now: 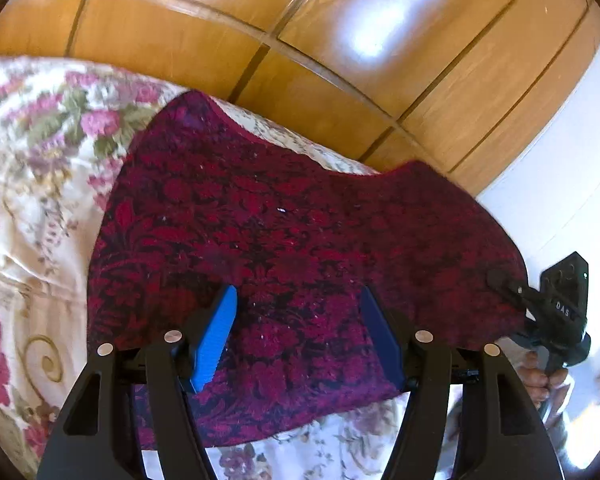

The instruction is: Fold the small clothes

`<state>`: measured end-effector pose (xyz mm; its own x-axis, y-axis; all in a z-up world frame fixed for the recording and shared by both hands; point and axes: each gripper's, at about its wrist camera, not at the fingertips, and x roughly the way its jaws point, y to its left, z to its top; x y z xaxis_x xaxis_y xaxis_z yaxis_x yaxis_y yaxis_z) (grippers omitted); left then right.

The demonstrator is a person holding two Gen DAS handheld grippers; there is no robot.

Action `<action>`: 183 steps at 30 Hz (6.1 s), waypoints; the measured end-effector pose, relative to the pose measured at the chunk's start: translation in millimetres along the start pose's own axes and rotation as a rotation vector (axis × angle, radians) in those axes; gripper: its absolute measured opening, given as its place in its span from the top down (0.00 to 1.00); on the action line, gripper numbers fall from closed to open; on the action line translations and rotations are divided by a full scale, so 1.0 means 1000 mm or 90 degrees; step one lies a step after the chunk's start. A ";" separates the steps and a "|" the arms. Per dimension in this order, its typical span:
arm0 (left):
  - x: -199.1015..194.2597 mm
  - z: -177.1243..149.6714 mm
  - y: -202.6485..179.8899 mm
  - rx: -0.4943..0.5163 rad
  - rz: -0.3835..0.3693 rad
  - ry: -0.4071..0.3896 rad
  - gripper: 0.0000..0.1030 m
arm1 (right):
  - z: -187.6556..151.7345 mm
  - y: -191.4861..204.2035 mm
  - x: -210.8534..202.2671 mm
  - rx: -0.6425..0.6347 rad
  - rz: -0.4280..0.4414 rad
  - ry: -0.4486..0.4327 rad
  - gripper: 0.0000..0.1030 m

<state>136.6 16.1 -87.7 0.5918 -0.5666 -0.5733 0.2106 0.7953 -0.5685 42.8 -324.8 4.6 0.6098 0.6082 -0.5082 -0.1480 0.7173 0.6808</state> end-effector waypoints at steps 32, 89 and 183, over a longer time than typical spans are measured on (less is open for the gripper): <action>-0.099 0.056 0.072 -0.131 -0.194 -0.093 0.21 | -0.169 0.226 0.181 -0.684 -0.172 0.084 0.66; -0.055 0.042 0.118 -0.103 0.071 0.000 0.31 | -0.012 0.023 0.236 -0.038 0.241 0.255 0.02; 0.058 -0.010 -0.214 0.285 0.196 -0.090 0.04 | -0.059 -0.010 -0.036 -0.105 -0.538 -0.223 0.02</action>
<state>118.5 -189.3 -5.4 0.7699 -0.2846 -0.5711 0.3040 0.9505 -0.0637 -23.7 -333.6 -15.6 0.7621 -0.2567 -0.5944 0.3604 0.9309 0.0601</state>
